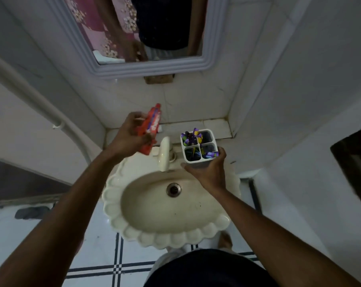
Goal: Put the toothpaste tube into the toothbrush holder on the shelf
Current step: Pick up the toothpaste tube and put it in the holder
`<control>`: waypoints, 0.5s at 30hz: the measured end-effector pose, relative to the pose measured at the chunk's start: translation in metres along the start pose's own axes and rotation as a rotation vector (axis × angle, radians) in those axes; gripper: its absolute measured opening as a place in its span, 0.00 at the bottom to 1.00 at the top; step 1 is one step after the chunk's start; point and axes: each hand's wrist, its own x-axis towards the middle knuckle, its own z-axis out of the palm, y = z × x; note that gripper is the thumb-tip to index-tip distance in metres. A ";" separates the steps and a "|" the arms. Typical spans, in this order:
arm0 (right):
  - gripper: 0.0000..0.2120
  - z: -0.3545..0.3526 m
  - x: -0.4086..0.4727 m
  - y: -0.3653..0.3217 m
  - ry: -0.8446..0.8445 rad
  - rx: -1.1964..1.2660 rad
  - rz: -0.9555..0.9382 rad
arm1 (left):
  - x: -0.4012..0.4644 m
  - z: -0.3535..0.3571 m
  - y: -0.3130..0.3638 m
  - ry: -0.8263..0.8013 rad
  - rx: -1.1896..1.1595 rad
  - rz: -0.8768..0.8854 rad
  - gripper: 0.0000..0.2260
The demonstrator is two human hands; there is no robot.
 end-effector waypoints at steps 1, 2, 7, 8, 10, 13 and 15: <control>0.67 -0.001 0.000 -0.002 0.004 0.000 -0.005 | 0.003 0.008 0.017 -0.060 0.059 0.037 0.24; 0.68 -0.003 0.000 -0.005 0.002 -0.006 -0.005 | 0.005 0.019 0.034 -0.085 0.167 0.088 0.23; 0.67 -0.011 -0.003 -0.010 -0.032 -0.037 -0.019 | 0.026 0.081 0.078 -0.058 0.777 0.394 0.09; 0.68 -0.014 -0.003 -0.011 -0.038 -0.035 -0.019 | 0.029 0.091 0.079 -0.079 0.852 0.399 0.08; 0.69 -0.017 -0.002 -0.012 -0.057 -0.037 -0.014 | 0.034 0.104 0.078 -0.085 0.970 0.409 0.08; 0.68 -0.023 -0.001 -0.012 -0.059 -0.023 -0.016 | 0.037 0.117 0.074 -0.078 1.064 0.424 0.11; 0.68 -0.025 -0.001 -0.010 -0.051 -0.020 -0.021 | 0.035 0.123 0.075 -0.085 0.977 0.441 0.13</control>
